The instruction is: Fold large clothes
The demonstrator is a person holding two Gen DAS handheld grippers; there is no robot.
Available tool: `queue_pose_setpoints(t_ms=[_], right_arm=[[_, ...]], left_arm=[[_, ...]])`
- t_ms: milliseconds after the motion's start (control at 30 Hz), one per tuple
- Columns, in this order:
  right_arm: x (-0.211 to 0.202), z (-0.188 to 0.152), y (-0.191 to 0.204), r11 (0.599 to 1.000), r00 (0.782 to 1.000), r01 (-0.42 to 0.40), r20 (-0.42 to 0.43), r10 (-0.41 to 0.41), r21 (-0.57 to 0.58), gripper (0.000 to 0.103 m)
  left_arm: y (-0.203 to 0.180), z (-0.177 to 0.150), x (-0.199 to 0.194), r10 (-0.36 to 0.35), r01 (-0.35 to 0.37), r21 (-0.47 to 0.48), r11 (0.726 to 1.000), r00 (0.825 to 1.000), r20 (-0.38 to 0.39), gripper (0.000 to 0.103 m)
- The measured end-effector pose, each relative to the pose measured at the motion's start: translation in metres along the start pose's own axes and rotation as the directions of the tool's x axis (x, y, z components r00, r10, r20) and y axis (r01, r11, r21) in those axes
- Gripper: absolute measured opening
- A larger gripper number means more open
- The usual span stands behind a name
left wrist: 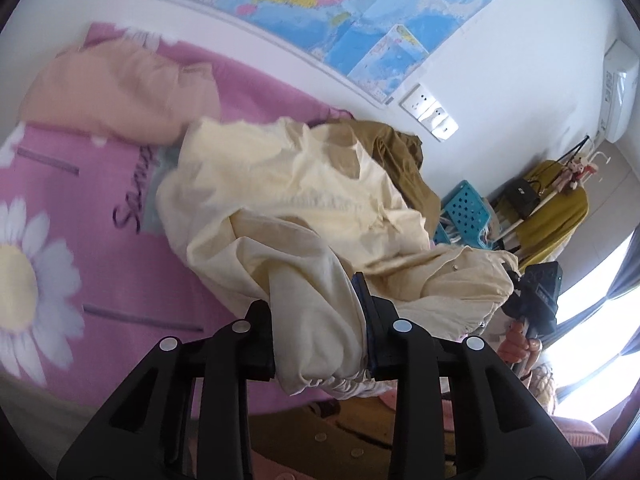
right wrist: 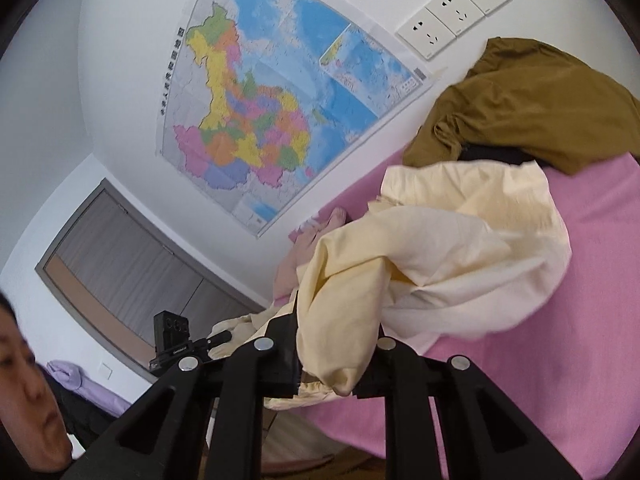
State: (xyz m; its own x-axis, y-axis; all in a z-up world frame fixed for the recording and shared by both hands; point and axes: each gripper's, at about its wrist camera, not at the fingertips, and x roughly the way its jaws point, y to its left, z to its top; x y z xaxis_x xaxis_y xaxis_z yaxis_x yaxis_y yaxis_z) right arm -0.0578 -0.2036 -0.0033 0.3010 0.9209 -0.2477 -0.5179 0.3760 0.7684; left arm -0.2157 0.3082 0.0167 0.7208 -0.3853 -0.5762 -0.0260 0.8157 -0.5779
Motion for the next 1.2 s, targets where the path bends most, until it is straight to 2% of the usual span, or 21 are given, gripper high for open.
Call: queue_pose_setpoints(t_ms=[133,533,933,1200], right_arm=[[0.01,0.025,-0.004,1.0,1.0,0.017,0.016,-0.017,0.014,0.016],[0.051,0.089,-0.022,0.994,0.997,0.072,0.021,-0.074,0.081,0.017],[0.092,0.132,-0.049,0.98,0.99,0.14,-0.009,-0.14,0.144,0.018],[0.111,0.147,-0.066,0.967,0.984,0.181,-0.032,-0.178,0.182,0.018]], left_arm=[[-0.007,0.027,-0.001,0.041,-0.041,0.027,0.999,0.999,0.016,0.031],[-0.01,0.101,0.026,0.113,-0.112,0.012,0.994,0.994,0.0,0.031],[0.003,0.151,0.064,0.189,-0.19,-0.015,0.982,0.981,-0.042,0.031],[0.011,0.171,0.089,0.243,-0.245,-0.015,0.969,0.967,-0.078,0.031]])
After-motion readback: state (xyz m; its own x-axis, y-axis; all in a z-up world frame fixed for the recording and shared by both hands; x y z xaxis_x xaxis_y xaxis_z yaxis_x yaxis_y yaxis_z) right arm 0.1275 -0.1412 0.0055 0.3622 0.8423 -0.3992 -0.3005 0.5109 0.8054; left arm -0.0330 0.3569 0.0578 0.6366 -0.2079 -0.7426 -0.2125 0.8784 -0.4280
